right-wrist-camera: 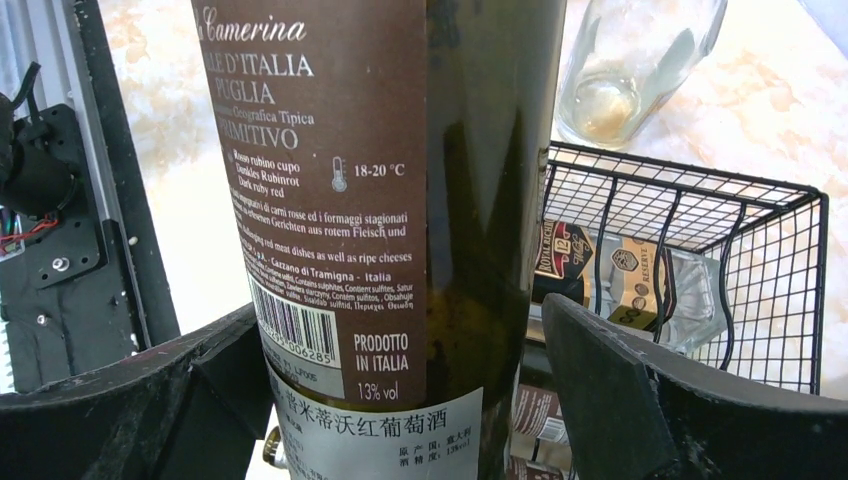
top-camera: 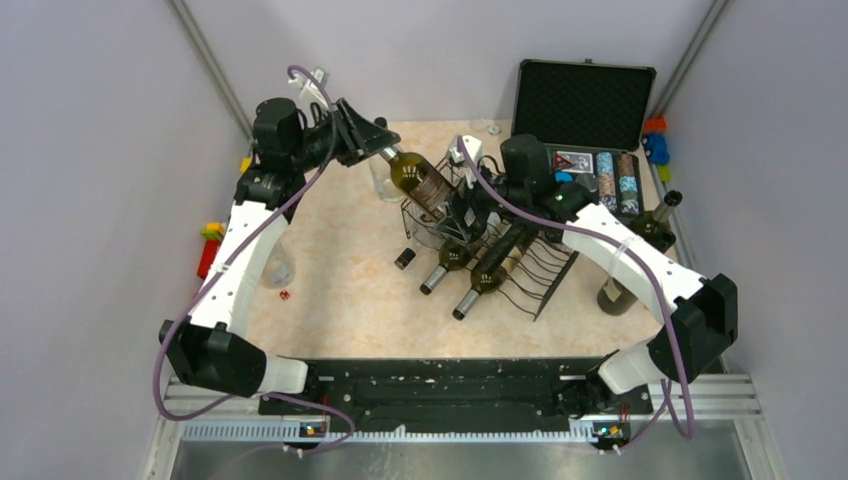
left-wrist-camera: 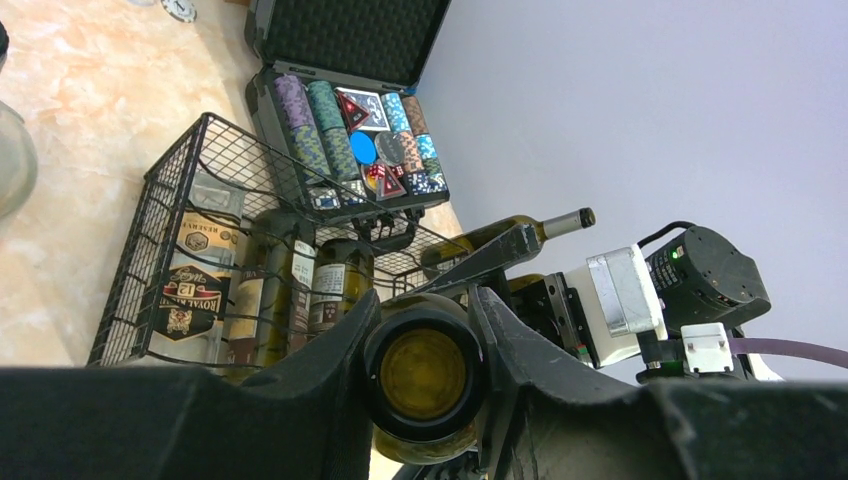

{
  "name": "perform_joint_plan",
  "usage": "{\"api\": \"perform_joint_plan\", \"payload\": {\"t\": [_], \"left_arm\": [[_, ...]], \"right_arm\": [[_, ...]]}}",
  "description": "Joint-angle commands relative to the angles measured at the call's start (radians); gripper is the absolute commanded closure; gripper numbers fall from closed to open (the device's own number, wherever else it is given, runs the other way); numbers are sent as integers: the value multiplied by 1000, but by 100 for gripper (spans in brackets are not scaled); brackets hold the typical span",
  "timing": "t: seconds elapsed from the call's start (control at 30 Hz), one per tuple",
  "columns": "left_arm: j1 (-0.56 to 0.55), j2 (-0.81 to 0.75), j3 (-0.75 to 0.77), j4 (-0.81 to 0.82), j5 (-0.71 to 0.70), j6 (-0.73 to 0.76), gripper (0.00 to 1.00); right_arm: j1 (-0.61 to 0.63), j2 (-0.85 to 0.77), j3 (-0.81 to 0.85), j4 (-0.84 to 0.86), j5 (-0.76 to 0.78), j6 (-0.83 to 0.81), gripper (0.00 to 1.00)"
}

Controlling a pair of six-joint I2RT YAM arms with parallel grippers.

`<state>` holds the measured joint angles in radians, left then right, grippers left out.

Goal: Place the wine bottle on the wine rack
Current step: Pick up the wine bottle from the center of the board.

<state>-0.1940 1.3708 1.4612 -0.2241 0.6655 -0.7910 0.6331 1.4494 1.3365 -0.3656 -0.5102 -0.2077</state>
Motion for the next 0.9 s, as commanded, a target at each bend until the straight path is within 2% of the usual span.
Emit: {"api": "perform_joint_plan", "payload": {"t": [0.0,0.13,0.23,0.43,0.6,0.7,0.87], "left_arm": [[-12,-36,-10,160,59,-111,100],[-13,-41,-25,181,67,-123,100],[-13,-43,-39,215,78,-144,100],[-13,-48,-53,249,85,-154,100],[-13,-56,-61,259,85,-156,100],[-13,-58,-66,260,85,-155,100],[-12,-70,-95,275,83,-139,100]], "right_arm": [[5,9,6,27,25,11,3],[5,6,2,21,24,3,10],[5,1,-5,18,20,-1,12],[5,-14,-32,17,32,-13,3],[5,-13,-45,17,30,-15,3],[5,-15,-41,12,27,-19,12],[5,-39,-39,-7,25,-46,41]]}}
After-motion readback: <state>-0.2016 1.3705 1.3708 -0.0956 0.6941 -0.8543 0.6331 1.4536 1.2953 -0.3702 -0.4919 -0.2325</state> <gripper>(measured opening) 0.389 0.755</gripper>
